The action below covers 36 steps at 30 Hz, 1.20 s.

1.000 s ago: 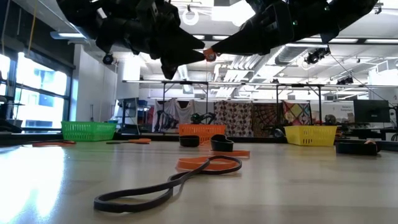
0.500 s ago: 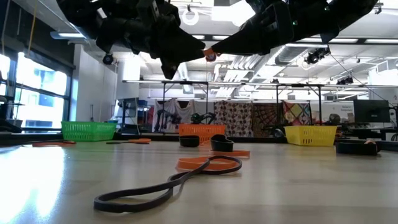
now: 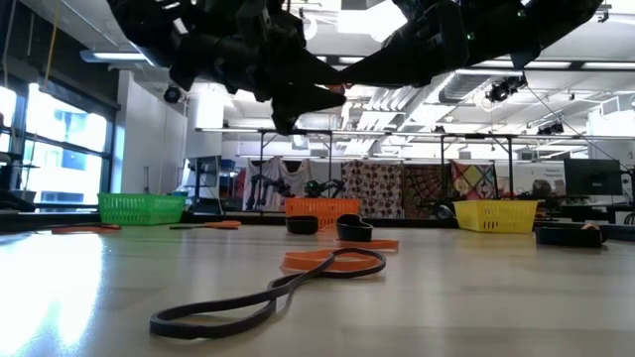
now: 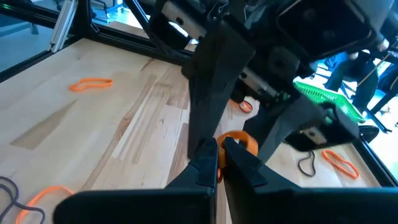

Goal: Sort rubber bands into baskets
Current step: Put the top right orange rubber band into the green bin

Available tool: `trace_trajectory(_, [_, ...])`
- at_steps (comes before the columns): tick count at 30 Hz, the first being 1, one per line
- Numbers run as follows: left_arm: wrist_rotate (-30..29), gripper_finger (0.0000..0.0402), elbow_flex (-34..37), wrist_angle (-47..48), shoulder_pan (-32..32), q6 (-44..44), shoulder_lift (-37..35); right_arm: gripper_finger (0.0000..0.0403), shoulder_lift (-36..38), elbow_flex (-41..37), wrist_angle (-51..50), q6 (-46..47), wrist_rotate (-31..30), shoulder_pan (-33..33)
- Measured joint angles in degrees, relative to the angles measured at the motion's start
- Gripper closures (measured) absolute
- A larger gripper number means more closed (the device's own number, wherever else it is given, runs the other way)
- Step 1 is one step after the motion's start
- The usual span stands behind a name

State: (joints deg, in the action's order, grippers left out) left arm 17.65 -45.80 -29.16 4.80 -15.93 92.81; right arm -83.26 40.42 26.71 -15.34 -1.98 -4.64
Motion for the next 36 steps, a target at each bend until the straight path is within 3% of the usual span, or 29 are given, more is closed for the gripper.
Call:
trace_trajectory(11, [0.79,0.0285,-0.75,7.46,0.57,3.01,-3.54,0.0402,0.0,0.0,0.24,-0.02,0.49,-0.01])
trace_trajectory(21, [0.74,0.0292,-0.75,7.18,0.59,3.13,-4.22,0.0402,0.0,0.0,0.33,0.0,0.97,0.0])
trace_trajectory(30, [0.11,0.0388,-0.73,7.38,1.11,5.47,-4.5,0.04,0.0,0.0,0.09,0.12,0.68,0.01])
trace_trajectory(36, [-0.68,0.0396,-0.7,8.16,2.57,5.66,-5.1,0.0365,0.0,0.0,-1.41,1.55,-4.56,-0.02])
